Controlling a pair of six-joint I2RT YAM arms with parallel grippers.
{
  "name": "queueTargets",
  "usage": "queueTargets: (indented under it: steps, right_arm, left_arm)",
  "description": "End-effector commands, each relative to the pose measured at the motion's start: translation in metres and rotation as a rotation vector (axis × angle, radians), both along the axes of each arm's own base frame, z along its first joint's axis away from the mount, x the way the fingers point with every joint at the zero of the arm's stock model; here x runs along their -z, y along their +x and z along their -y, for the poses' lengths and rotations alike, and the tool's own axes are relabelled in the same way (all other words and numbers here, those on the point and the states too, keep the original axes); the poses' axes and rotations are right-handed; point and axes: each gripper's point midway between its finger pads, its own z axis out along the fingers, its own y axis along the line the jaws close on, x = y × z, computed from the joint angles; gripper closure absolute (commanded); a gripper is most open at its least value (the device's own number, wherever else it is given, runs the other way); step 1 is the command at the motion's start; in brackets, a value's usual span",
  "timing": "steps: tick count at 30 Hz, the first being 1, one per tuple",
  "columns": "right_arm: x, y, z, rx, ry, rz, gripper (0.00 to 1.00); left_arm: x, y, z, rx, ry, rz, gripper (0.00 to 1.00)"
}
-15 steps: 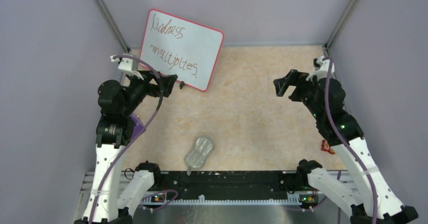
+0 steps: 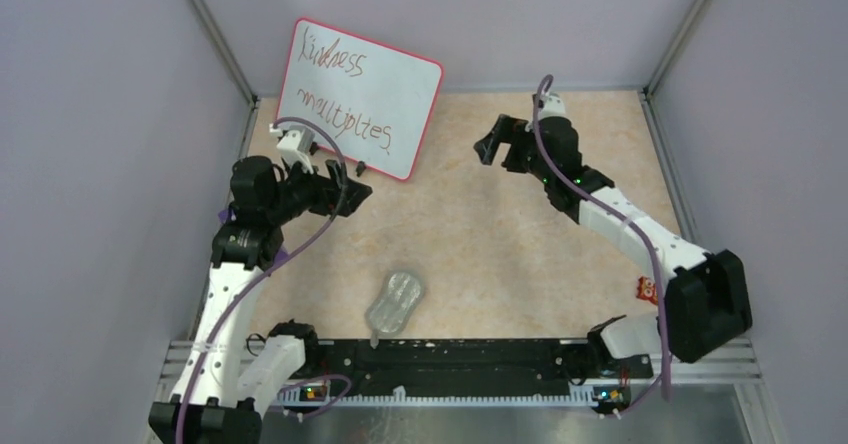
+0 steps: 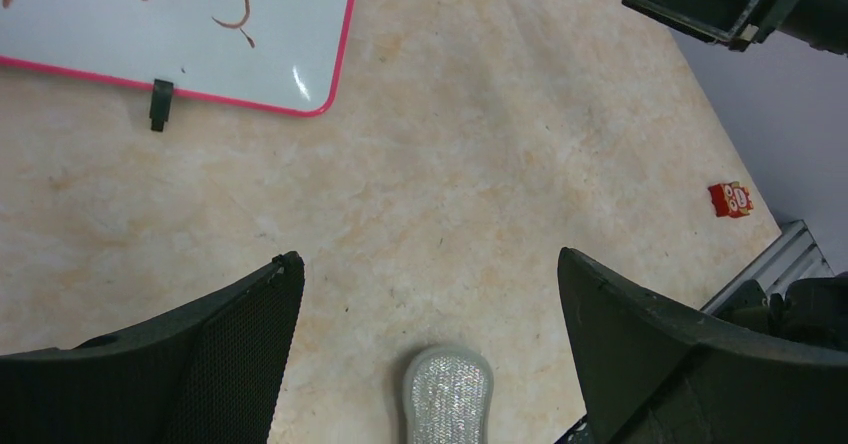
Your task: Erase the whiteboard
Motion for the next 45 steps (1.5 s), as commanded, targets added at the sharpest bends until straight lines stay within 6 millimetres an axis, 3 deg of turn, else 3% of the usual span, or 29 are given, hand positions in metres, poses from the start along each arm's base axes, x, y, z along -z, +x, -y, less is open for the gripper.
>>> queueTargets:
  steps: [1,8,13,17,22,26,29,34,41,45]
  right_arm:
    - [-0.054,0.038,-0.039,-0.038,0.209,0.174,0.02]
    - [-0.042,0.067,-0.108,-0.31,0.347,0.242,0.08]
    - [0.002,0.083,-0.143,-0.451,0.336,0.14,0.16]
    - [0.019,0.086,-0.146,-0.472,0.31,0.152,0.17]
    - [0.04,0.097,-0.16,-0.529,0.291,0.102,0.21]
    - [0.042,0.1,-0.166,-0.557,0.3,0.107,0.21]
    - [0.045,0.103,-0.166,-0.562,0.28,0.115,0.21]
    - [0.054,0.106,-0.162,-0.604,0.29,0.084,0.21]
    - [0.058,0.106,-0.159,-0.652,0.304,0.09,0.23]
    - [0.067,0.107,-0.16,-0.653,0.3,0.074,0.26]
  left_arm:
    - [0.021,0.008,0.006,0.031,-0.028,-0.045,0.01]
    - [0.057,0.053,0.015,0.0,-0.073,-0.175,0.01]
    - [0.08,0.095,0.001,-0.089,0.045,-0.196,0.04]
    - [0.089,0.127,-0.017,-0.169,0.155,-0.209,0.02]
    - [0.12,0.157,-0.03,-0.275,0.181,-0.274,0.01]
    - [0.147,0.181,-0.033,-0.26,0.243,-0.276,0.01]
    - [0.164,0.187,-0.019,-0.138,0.257,-0.274,0.01]
    - [0.191,0.197,-0.017,-0.067,0.284,-0.292,0.01]
    - [0.207,0.205,-0.032,-0.086,0.303,-0.302,0.03]
    - [0.211,0.207,-0.02,-0.031,0.244,-0.324,0.14]
